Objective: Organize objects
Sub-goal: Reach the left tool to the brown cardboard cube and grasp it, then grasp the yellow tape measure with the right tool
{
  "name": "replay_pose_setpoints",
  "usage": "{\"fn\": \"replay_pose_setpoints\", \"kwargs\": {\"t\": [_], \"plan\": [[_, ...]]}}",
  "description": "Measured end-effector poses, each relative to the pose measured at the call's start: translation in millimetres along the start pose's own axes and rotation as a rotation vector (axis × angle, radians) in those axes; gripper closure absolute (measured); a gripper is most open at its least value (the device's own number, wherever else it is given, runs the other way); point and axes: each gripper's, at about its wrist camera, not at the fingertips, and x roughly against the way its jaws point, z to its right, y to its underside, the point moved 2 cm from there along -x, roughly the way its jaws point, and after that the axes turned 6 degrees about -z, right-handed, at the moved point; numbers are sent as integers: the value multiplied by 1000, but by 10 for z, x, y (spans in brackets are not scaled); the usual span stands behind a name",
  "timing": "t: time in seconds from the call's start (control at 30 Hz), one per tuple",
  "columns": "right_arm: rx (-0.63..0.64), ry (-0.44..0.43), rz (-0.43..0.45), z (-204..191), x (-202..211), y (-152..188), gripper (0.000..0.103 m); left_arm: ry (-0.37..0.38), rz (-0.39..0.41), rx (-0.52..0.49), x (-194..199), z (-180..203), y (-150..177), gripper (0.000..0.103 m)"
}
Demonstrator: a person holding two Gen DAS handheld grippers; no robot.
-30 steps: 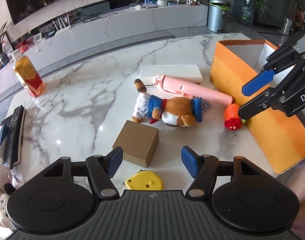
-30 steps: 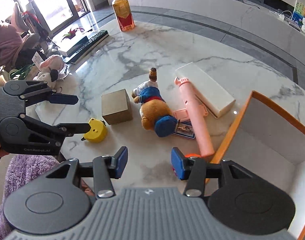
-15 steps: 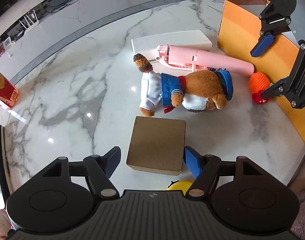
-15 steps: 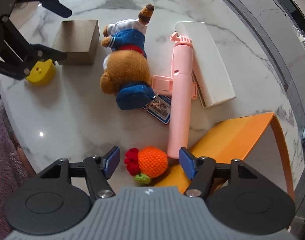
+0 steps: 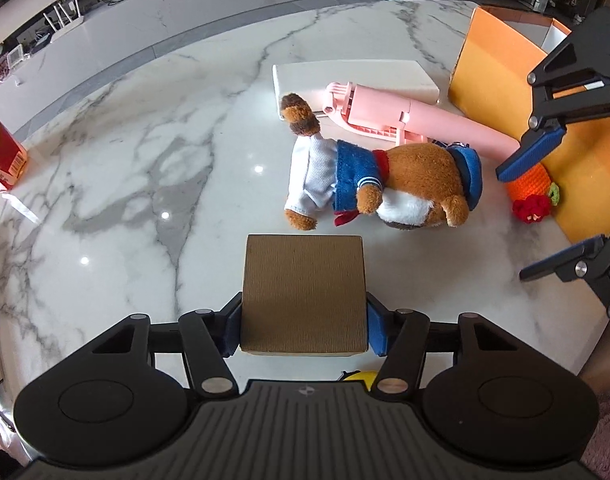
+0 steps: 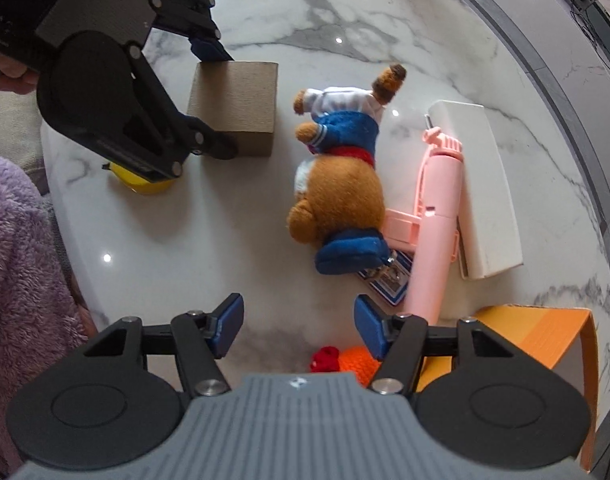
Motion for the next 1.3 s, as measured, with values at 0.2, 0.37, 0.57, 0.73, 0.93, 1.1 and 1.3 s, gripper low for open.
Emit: {"fn": "replay_pose_setpoints", "kwargs": {"t": [0.2,0.37,0.57,0.73,0.93,1.1,1.3], "plan": [[54,-105,89,-229,9,-244,40,-8,8,62,325,-153,208,35],[224,-126,141,-570,-136,-473,34,-46,-13,90,468,-260,516,35],[421,-170,161,-786,-278,-648,33,-59,-38,111,522,-290,798,35],[502,-143,149,-899,-377,-730,28,-40,-48,134,548,-291,930,35],[469,-158,132,-902,-430,-738,41,-51,-60,154,567,-235,1017,35],[414,-144,126,-896,-368,-593,41,-41,-45,151,661,-132,1017,35],[329,-127,192,-732,90,-236,41,-25,13,85,946,201,874,35]]}}
